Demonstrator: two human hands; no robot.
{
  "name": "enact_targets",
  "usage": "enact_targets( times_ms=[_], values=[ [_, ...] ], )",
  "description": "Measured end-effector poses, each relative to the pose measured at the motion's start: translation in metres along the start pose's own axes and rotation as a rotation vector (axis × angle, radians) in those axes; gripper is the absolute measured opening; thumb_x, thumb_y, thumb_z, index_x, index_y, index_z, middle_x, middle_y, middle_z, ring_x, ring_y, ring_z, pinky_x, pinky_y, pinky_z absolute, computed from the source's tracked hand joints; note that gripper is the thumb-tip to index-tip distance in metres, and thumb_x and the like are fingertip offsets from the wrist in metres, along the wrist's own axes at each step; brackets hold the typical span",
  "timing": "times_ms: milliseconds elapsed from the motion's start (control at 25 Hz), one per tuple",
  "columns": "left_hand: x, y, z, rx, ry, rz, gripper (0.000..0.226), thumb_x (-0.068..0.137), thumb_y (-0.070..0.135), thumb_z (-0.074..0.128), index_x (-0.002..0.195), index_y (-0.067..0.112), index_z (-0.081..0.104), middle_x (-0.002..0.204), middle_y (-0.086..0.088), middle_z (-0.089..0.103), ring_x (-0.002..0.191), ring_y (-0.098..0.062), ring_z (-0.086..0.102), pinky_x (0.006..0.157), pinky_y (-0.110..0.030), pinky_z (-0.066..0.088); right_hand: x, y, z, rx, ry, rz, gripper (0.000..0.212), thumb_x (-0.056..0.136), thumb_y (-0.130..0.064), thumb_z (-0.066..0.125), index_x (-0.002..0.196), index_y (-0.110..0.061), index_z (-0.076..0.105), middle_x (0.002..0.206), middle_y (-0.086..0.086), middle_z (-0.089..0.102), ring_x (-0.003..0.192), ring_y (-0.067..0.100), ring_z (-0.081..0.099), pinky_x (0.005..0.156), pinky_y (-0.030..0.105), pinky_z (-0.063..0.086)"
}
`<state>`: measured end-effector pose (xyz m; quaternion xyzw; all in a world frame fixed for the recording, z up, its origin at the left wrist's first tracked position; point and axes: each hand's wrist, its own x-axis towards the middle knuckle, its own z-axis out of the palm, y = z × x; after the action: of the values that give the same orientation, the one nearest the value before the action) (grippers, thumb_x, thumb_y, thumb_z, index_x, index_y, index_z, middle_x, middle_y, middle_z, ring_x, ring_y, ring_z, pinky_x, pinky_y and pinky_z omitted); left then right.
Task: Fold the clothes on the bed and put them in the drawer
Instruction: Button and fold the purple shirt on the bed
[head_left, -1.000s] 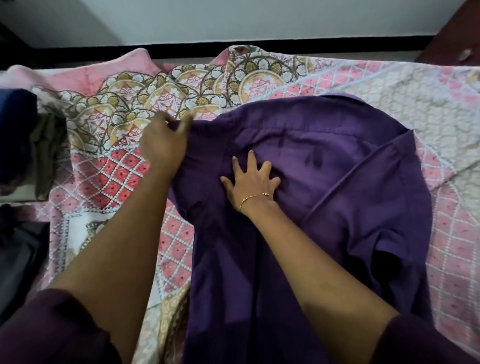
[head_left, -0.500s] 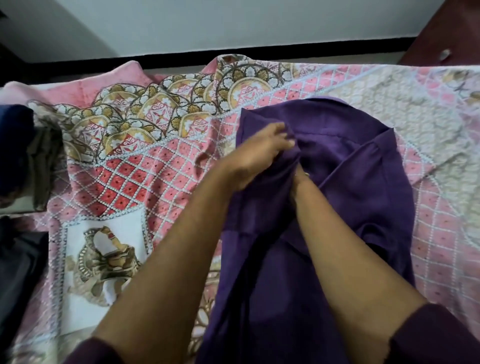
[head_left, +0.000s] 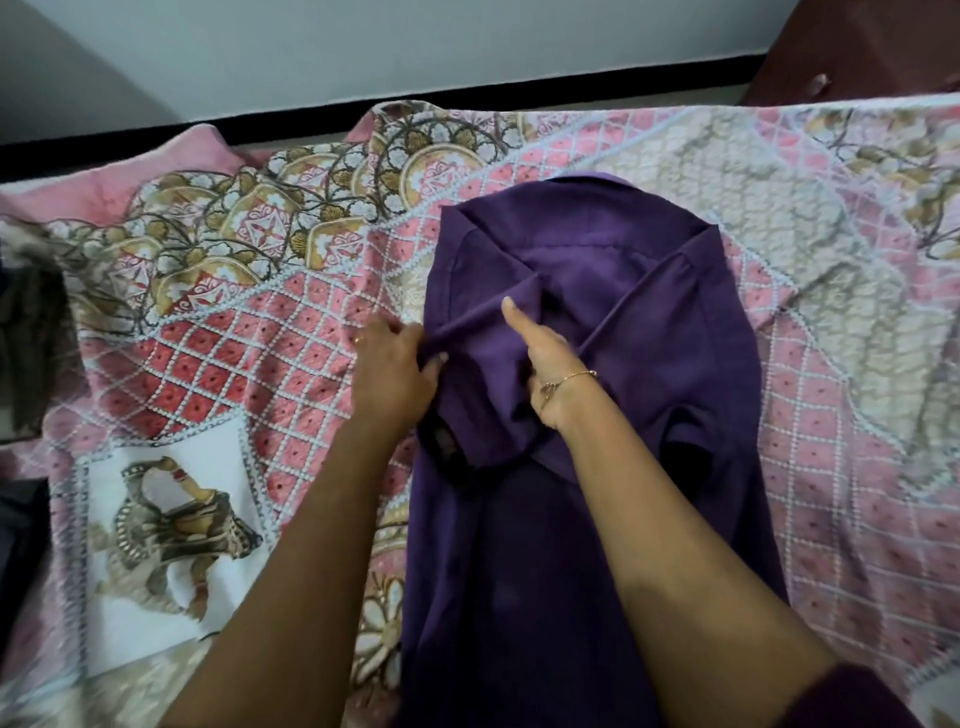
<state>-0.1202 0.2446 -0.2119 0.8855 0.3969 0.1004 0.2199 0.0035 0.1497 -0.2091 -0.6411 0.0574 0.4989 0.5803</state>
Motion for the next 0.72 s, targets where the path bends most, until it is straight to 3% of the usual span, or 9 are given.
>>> enact_targets(
  times_ms=[80,120,200,320,400,440,520,600,720],
  values=[
    [-0.005,0.017,-0.01,-0.186,0.234,-0.145,0.023,0.088,0.018,0.057,0.084,-0.004,0.057,0.094,-0.024,0.055,0.084,-0.032,0.051,0.074,-0.04,0.037,-0.008,0.005,0.006,0.084,-0.031,0.013,0.048,0.081,-0.051,0.062,0.112,-0.014,0.062,0.104,0.004,0.068,0.085,0.017,0.065,0.079,0.03,0.054],
    [-0.005,0.031,-0.012,-0.4,0.231,-0.227,0.02,0.088,0.018,0.055,0.08,0.0,0.057,0.084,-0.018,0.057,0.076,-0.025,0.049,0.069,-0.038,0.037,-0.013,0.004,0.006,0.129,-0.02,0.011,0.04,0.086,-0.05,0.057,0.102,-0.014,0.065,0.09,0.003,0.069,0.071,0.015,0.063,0.065,0.025,0.053],
    [-0.011,0.068,-0.011,-0.787,0.023,-0.219,0.016,0.082,0.024,0.057,0.074,0.01,0.055,0.07,-0.005,0.053,0.07,-0.015,0.046,0.065,-0.035,0.039,-0.021,0.001,-0.007,0.272,0.004,-0.022,0.045,0.093,-0.048,0.044,0.074,-0.014,0.066,0.063,0.002,0.065,0.05,0.013,0.058,0.044,0.017,0.044],
    [-0.032,0.127,-0.001,-1.119,-0.374,-0.136,0.012,0.089,0.021,0.054,0.077,0.019,0.051,0.072,0.004,0.054,0.071,-0.01,0.05,0.07,-0.029,0.044,-0.04,-0.013,-0.045,0.539,-0.154,-0.06,0.074,0.095,-0.05,0.026,0.052,-0.008,0.069,0.054,0.006,0.066,0.046,0.016,0.064,0.04,0.017,0.048],
    [-0.039,0.142,0.001,-1.394,-0.576,-0.199,0.018,0.097,0.011,0.038,0.093,0.018,0.054,0.081,0.008,0.062,0.072,-0.006,0.057,0.072,-0.024,0.05,-0.047,-0.02,-0.074,0.482,-0.089,-0.08,0.076,0.092,-0.057,0.022,0.063,-0.008,0.071,0.055,0.007,0.067,0.047,0.016,0.064,0.042,0.018,0.049],
    [-0.038,0.141,0.007,-1.455,-0.589,-0.213,0.023,0.097,0.007,0.034,0.101,0.017,0.054,0.091,0.008,0.064,0.078,-0.007,0.06,0.076,-0.025,0.051,-0.046,-0.021,-0.088,0.415,-0.009,-0.089,0.073,0.091,-0.061,0.024,0.075,-0.006,0.069,0.059,0.007,0.068,0.05,0.016,0.065,0.048,0.019,0.051],
    [-0.033,0.128,0.024,-1.172,-0.363,-0.128,0.028,0.093,-0.002,0.038,0.105,0.015,0.056,0.103,0.004,0.064,0.091,-0.013,0.062,0.087,-0.033,0.051,-0.047,-0.021,-0.107,0.214,0.092,-0.07,0.069,0.083,-0.068,0.042,0.104,-0.005,0.064,0.085,0.008,0.07,0.076,0.018,0.067,0.076,0.028,0.053],
    [-0.029,0.109,0.043,-0.715,-0.139,0.025,0.035,0.086,-0.011,0.042,0.107,0.009,0.061,0.103,0.003,0.065,0.101,-0.017,0.061,0.094,-0.037,0.048,-0.048,-0.016,-0.109,-0.108,0.14,-0.046,0.069,0.077,-0.053,0.065,0.128,-0.009,0.051,0.115,0.005,0.061,0.106,0.021,0.059,0.09,0.032,0.047],
    [-0.035,0.096,0.06,-0.377,-0.231,0.211,0.036,0.084,-0.009,0.05,0.116,0.005,0.061,0.115,-0.007,0.065,0.115,-0.027,0.056,0.101,-0.039,0.041,-0.048,-0.005,-0.103,-0.579,0.318,-0.144,0.067,0.077,-0.011,0.071,0.136,-0.011,0.039,0.13,0.01,0.051,0.113,0.026,0.053,0.089,0.03,0.046]
  ],
)
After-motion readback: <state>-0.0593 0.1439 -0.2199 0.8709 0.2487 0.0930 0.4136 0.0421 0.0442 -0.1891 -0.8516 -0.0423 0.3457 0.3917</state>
